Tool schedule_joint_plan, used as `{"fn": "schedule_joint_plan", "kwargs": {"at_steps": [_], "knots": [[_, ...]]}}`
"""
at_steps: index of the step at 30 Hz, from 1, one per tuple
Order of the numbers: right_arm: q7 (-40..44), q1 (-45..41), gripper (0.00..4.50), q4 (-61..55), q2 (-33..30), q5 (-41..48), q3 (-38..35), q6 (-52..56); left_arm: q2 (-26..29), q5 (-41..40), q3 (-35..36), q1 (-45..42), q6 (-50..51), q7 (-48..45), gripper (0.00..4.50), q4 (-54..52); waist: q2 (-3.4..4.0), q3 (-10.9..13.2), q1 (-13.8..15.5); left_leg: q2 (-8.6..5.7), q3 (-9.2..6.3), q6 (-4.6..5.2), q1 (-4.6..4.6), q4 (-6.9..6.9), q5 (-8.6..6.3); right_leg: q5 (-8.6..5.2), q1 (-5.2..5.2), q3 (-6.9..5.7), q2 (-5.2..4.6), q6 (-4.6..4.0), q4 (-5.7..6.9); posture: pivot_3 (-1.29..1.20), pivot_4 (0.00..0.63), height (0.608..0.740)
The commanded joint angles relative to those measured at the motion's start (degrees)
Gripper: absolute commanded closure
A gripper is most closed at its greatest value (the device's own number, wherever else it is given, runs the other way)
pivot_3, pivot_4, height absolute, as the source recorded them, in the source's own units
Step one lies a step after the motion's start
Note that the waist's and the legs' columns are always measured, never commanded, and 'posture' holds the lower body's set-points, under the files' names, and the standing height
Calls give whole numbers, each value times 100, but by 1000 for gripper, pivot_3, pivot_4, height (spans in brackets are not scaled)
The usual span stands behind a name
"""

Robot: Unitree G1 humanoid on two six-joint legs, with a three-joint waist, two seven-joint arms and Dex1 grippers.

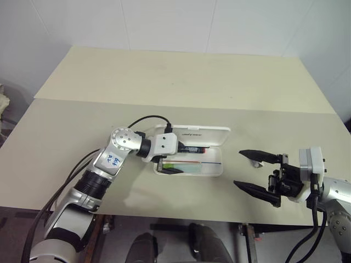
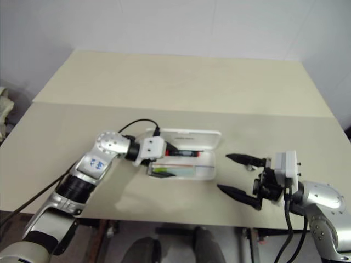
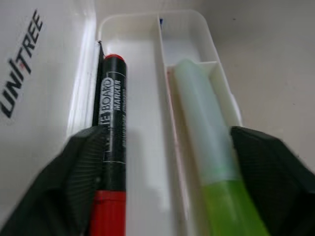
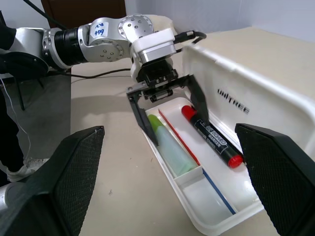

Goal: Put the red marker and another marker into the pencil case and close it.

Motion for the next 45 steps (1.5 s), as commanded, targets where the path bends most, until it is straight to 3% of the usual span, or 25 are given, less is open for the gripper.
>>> {"fn": "schedule_joint_plan", "kwargs": {"at_steps": [1, 12, 24, 30, 37, 45], "knots": [[6, -26, 0, -66, -26, 23, -53, -57, -32, -78, 17, -9, 74, -18, 33, -257, 0, 0, 0, 0, 0, 0, 0, 0, 0, 0, 0, 0, 0, 0, 0, 0, 150, 740], [64, -105, 0, 41, -27, -20, -2, -86, -28, -124, 96, -24, 65, 49, 33, -360, 0, 0, -2, -1, 0, 1, 2, 0, 1, 0, 0, 0, 1, 0, 3, 0, 150, 740], [-155, 15, 0, 86, -81, -212, -58, 30, 134, -1255, 569, 767, 905, -8, 33, -2219, 1, 0, -8, 5, 0, 1, 4, 0, 1, 0, 0, 3, 0, -1, 10, 0, 150, 740], [-803, 28, 0, 240, 35, -517, -78, 121, -44, -2313, 1317, 1311, 1290, 376, 33, -2923, 2, -1, -8, 4, 0, 2, 7, 2, 3, -1, 2, 5, -4, -1, 13, 0, 150, 740], [-1977, -550, 0, 874, 414, -1323, 69, 19, -573, -2902, 1982, 1923, 638, 912, 33, -3170, 3, -1, -17, 0, 7, 1, 13, 2, 5, 0, 3, 9, -5, -2, 17, 0, 150, 740], [-2651, -708, 0, 1381, 535, -2020, 323, 207, -372, -3077, 2101, 2444, 240, 779, 33, -3331, 5, -2, -15, -3, 3, 0, 9, 2, 7, -1, 3, 7, -4, -3, 13, 0, 150, 740]]}}
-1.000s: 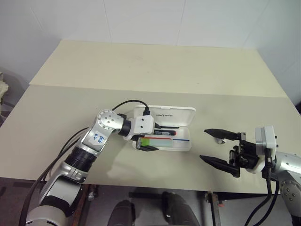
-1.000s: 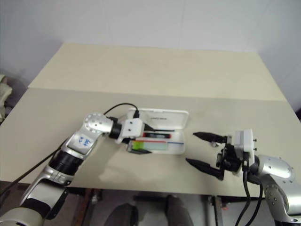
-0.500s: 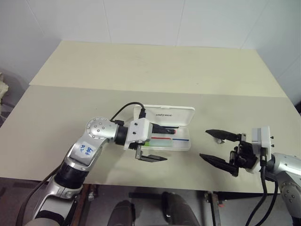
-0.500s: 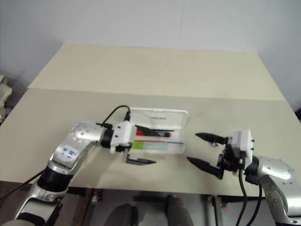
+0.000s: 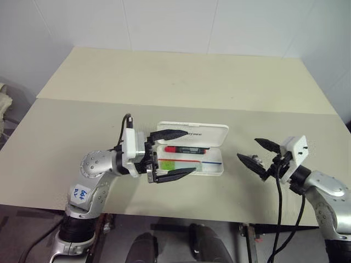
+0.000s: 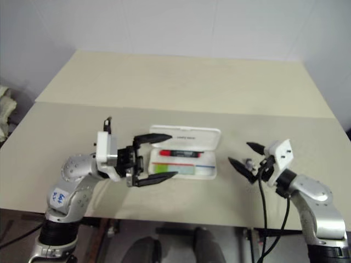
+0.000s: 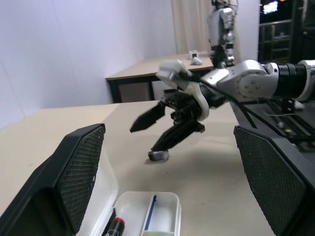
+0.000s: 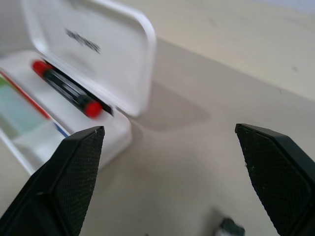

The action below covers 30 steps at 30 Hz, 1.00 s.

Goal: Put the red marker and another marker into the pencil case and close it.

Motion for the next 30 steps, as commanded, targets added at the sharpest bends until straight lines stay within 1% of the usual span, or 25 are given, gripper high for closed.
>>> {"fn": "schedule_joint_plan", "kwargs": {"at_steps": [1, 7, 13, 21, 23, 24, 30], "knots": [[-271, -46, 0, 93, 6, -202, -18, 63, 207, -194, 167, 210, -228, -142, 33, -302, 1, 0, -3, 0, 1, 0, 0, 0, 0, 0, 0, 1, 0, 0, -1, 0, 150, 740], [-294, 141, 0, 19, 5, -219, -82, 195, 708, -398, 493, 578, -454, -588, 33, -146, 4, 0, -12, 7, 0, 1, 2, -1, 0, -3, 0, -3, 5, -5, 0, 0, 150, 740], [-600, 97, 0, 81, 135, -364, 43, 455, 922, -725, 714, 506, -376, -859, 33, 174, 4, 0, -12, 4, 2, 1, 2, -1, 0, -3, 1, -2, 2, -7, -4, 0, 150, 740], [-1039, 38, 0, 226, 257, -617, 159, 772, 1360, -1373, 1448, 417, -350, -1524, 33, 923, 6, 1, -22, 8, 2, 2, 2, -2, 0, -7, -2, -6, 4, -15, -4, 0, 150, 740], [-1146, 32, 0, 252, 276, -654, 176, 924, 1515, -1455, 1569, 443, -301, -1698, 33, 1022, 4, 0, -21, 7, 2, 2, 3, -2, 0, -14, 0, -6, 2, -27, -5, 0, 150, 740], [-1213, 24, 0, 269, 284, -674, 185, 1035, 1577, -1516, 1642, 448, -257, -1756, 33, 1067, 3, 0, -21, 7, 2, 1, 2, -2, 0, -23, 0, -6, 2, -48, -9, 0, 150, 740], [-1636, 4, 0, 209, 363, -657, 119, 1911, 1785, -1835, 1961, 477, -38, -1987, 33, 1192, -21, -15, -25, 6, 10, 4, 29, -2, 2, -31, 24, 1, -7, -76, -15, 0, 150, 740]]}}
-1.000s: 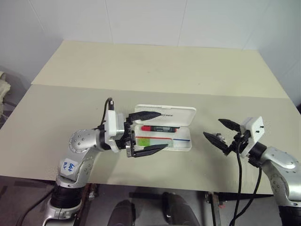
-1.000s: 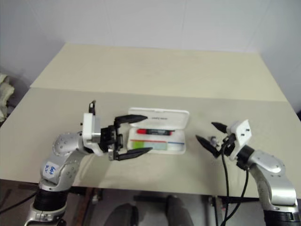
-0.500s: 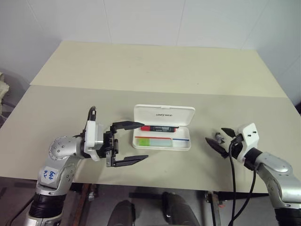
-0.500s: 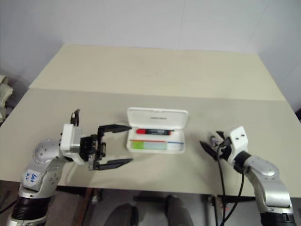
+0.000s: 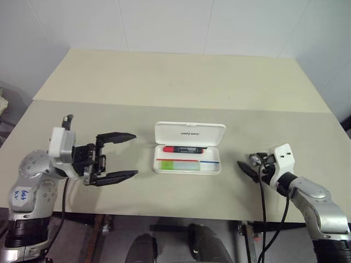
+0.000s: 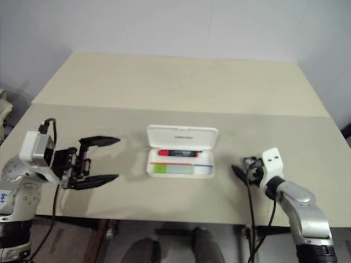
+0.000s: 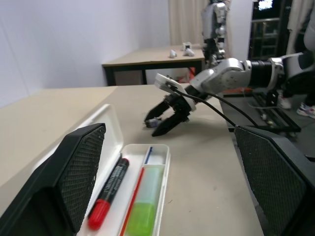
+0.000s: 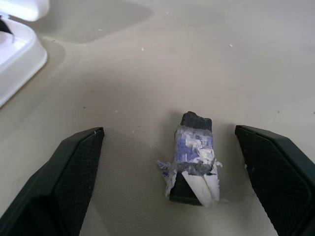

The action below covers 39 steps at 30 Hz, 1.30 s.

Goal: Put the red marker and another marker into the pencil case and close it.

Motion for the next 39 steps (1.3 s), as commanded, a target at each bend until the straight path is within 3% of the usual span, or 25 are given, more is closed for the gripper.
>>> {"fn": "schedule_joint_plan", "kwargs": {"at_steps": [1, 5, 13, 15, 23, 28, 32, 39], "knots": [[-412, 94, 0, 119, 1, -136, -90, 542, 134, -267, 276, 13, 109, -100, 33, -23, -4, -2, -2, 1, 1, 0, 14, 0, 0, -2, 15, 0, -2, -6, -7, 0, 150, 740], [-586, 132, 922, 13, 44, -164, -115, 790, 169, -445, 436, -25, 255, -124, 0, 44, -6, -4, 10, 17, -10, -2, 51, -7, -2, 0, 79, -6, -23, -19, -75, 0, 150, 740], [-582, 77, 3611, -116, 11, -155, -163, 907, 243, -549, 568, -108, 414, -243, 0, 147, -38, -25, 17, -2, -16, 4, 39, -51, -3, 9, 83, -6, -98, -30, -120, 0, 150, 740], [-499, 20, 4083, -207, -34, -109, -162, 904, 257, -561, 578, -129, 433, -277, 0, 187, -44, -31, 14, -4, -12, -1, 40, -82, 0, 9, 81, -15, -115, -30, -130, 0, 150, 740], [256, -380, 4083, -1244, -378, 672, -105, 1285, 222, -472, 459, -178, 425, -452, 0, 273, 12, 3, 2, 0, -9, 6, 7, -113, 5, 8, 35, -27, -113, -32, -135, 0, 150, 740], [781, -716, 4083, -1771, -741, 1087, 44, 1437, 113, -424, 338, -256, 394, -414, 0, 245, 30, 10, 15, 9, -6, 1, -65, -113, 8, 42, -54, -48, -87, 46, -102, 0, 150, 740], [1568, -1174, 4083, -2179, -1098, 1393, 558, 1306, 31, -377, 238, -275, 348, -385, 0, 212, 31, 11, 4, 13, 2, 1, -63, -111, 7, 42, -53, -83, -70, 50, -103, 0, 150, 740], [2515, -1792, 4083, -1922, -1461, 909, 1567, 542, -68, -341, 167, -216, 316, -306, 0, 60, 31, 12, 13, 14, 3, 1, -57, -99, 7, 43, -42, -77, -27, 53, -104, 0, 150, 740]]}}
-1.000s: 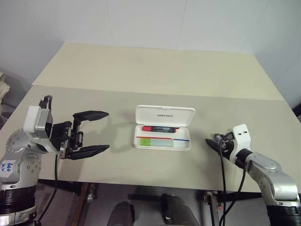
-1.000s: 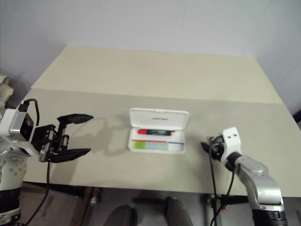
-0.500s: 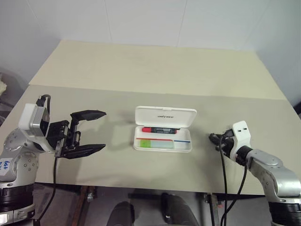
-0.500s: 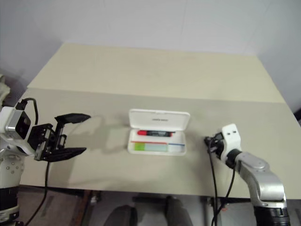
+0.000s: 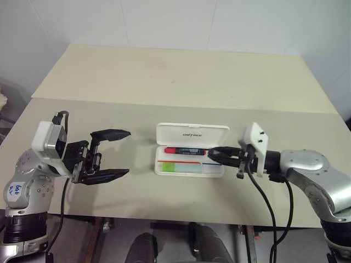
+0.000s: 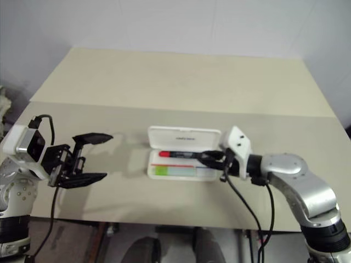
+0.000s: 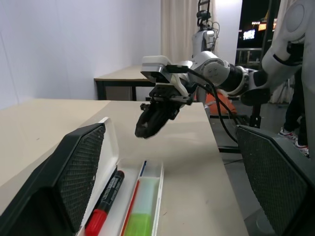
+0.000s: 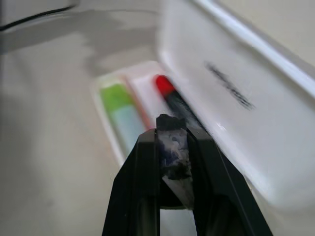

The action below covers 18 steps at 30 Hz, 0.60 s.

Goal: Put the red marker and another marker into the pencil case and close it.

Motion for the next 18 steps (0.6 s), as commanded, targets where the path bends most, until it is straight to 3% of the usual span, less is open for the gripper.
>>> {"fn": "schedule_joint_plan", "kwargs": {"at_steps": [1, 8, 18], "knots": [[443, -298, 4083, 108, -184, -300, 352, -441, -14, 13, 45, 46, -101, 42, 0, -193, 0, 0, 2, 0, 1, 0, -1, 0, 0, 0, -1, 1, -1, 0, 0, 0, 150, 740], [796, -932, 4083, 752, -91, -861, 914, -945, -37, -26, 119, 242, -115, 169, 0, -412, 0, 0, -1, 1, 0, 0, -1, 0, 0, 0, -5, 1, -4, -1, 4, 0, 150, 740], [1292, -600, 4083, 1161, -392, -1139, 878, -1353, -17, -66, 189, 424, -125, 298, 0, -560, 0, 0, 7, -1, -6, -2, -1, -2, -1, -3, -4, -12, -51, -6, 8, 0, 150, 740]]}}
